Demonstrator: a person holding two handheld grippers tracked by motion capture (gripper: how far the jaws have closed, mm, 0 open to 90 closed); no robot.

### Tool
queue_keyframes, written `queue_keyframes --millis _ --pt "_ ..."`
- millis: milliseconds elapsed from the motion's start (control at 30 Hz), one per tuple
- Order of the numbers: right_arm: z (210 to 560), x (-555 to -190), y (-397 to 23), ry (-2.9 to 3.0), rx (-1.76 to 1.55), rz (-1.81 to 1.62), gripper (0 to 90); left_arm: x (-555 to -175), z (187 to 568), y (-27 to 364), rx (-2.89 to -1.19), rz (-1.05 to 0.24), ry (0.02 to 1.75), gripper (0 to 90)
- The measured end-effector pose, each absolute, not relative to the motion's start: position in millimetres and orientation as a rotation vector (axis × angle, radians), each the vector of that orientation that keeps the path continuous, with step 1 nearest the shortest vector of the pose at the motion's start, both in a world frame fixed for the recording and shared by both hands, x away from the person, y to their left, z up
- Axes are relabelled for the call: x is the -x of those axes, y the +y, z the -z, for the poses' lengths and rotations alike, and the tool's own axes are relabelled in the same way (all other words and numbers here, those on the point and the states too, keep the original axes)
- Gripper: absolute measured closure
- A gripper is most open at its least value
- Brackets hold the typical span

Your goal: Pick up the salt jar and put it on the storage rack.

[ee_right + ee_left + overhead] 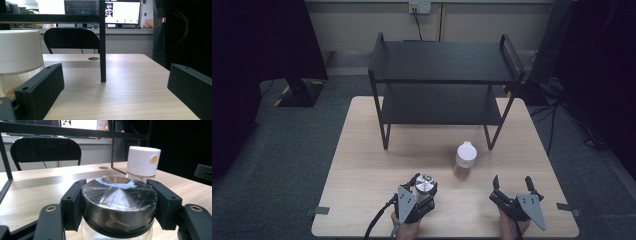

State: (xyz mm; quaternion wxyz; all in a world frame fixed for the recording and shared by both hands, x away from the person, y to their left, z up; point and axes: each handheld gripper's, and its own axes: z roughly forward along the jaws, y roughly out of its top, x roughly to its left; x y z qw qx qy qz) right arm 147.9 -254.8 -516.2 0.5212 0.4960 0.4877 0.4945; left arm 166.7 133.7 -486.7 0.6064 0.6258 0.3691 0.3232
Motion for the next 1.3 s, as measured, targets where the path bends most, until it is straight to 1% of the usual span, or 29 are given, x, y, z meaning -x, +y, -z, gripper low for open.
queue_keyframes --millis 233,600,900,1133,1300 --pt "516.2 -147.9 -255.1 1.165 -1.193 -1.188 0.0 -166.6 477.7 140.7 -1.452 -0.731 0.838 35.5" --pt "515.9 -148.1 -255.3 1.168 -1.193 -1.188 0.0 -170.8 456.1 163.1 -1.443 -0.644 0.761 35.5" --pt "515.7 -148.1 -254.9 1.168 -1.194 -1.185 0.0 -172.9 437.8 171.7 -1.475 -0.632 0.722 35.5" --pt "515.7 -148.1 -254.7 1.168 -1.195 -1.184 0.0 -189.9 418.6 184.3 -1.479 -0.579 0.668 35.5" --pt "515.7 -148.1 -254.7 1.168 -1.195 -1.184 0.0 -205.7 406.3 196.2 -1.447 -0.536 0.632 35.4"
